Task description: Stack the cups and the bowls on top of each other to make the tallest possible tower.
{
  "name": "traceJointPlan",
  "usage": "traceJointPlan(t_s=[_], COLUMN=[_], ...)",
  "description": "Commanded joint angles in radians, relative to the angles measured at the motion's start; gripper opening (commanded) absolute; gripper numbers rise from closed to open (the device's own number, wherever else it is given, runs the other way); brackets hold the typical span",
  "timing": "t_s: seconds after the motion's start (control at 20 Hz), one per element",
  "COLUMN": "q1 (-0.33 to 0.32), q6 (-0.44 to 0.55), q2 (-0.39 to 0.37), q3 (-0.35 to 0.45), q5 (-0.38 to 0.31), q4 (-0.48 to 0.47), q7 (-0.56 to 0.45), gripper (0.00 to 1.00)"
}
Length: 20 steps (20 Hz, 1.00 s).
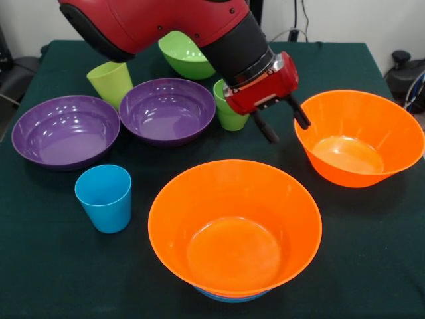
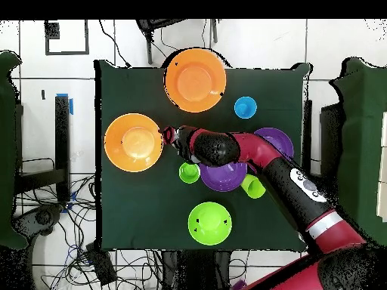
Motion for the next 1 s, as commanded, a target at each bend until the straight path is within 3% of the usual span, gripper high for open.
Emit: traceJointPlan(t_s=[0.05, 0.4, 1.0], q1=[0.062, 0.085, 0.129], q6=[0.103, 0.066, 0.022], q2=[0.07, 0.085, 0.105], q3=[-0.073, -0.088, -0.171], q5=[-0.073, -0.09, -0.202], q4=[-0.114, -0.126, -0.173], q7=[-0.228, -0.203, -0.183], gripper=[1.0, 1.0, 1.0])
